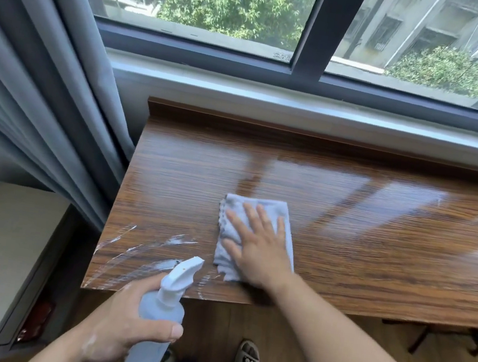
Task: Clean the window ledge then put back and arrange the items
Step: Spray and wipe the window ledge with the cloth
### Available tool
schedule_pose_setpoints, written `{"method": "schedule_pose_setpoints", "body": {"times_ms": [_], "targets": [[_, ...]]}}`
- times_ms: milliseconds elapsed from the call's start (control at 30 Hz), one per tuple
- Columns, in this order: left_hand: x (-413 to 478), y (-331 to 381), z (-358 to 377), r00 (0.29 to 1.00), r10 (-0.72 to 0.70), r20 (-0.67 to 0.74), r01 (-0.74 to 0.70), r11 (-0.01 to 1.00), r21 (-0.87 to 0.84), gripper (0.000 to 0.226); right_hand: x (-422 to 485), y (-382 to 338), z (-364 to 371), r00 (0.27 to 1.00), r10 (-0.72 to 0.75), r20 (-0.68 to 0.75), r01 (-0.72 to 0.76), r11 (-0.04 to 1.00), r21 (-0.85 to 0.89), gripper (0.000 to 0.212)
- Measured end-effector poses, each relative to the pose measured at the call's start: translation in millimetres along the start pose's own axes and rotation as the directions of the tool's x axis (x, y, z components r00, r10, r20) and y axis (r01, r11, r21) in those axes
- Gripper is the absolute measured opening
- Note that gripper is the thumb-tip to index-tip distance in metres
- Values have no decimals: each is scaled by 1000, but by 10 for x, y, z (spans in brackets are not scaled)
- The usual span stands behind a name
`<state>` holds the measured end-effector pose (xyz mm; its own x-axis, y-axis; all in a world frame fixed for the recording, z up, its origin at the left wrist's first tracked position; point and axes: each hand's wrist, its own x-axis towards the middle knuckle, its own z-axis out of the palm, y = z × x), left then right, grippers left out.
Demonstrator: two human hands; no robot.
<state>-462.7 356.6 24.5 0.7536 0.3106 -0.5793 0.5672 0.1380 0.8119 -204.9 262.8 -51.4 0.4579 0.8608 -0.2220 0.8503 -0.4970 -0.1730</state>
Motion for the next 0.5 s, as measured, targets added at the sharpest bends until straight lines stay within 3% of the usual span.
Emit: {"method": "schedule_pose_setpoints", "body": {"times_ms": [133, 233, 500], "targets": [[-81, 4, -48, 999, 33, 21, -35, 997, 73, 68, 263, 385, -195, 967, 254, -1, -253, 964, 85, 63], [-98, -18, -81, 999, 39, 26, -42, 993, 114, 70, 4, 558, -161, 932, 359, -38, -354, 930, 98, 65], [-64, -86, -45, 999, 21, 38, -25, 992, 127, 67, -710, 364, 43, 949, 314, 24, -315, 947, 59, 80]]}}
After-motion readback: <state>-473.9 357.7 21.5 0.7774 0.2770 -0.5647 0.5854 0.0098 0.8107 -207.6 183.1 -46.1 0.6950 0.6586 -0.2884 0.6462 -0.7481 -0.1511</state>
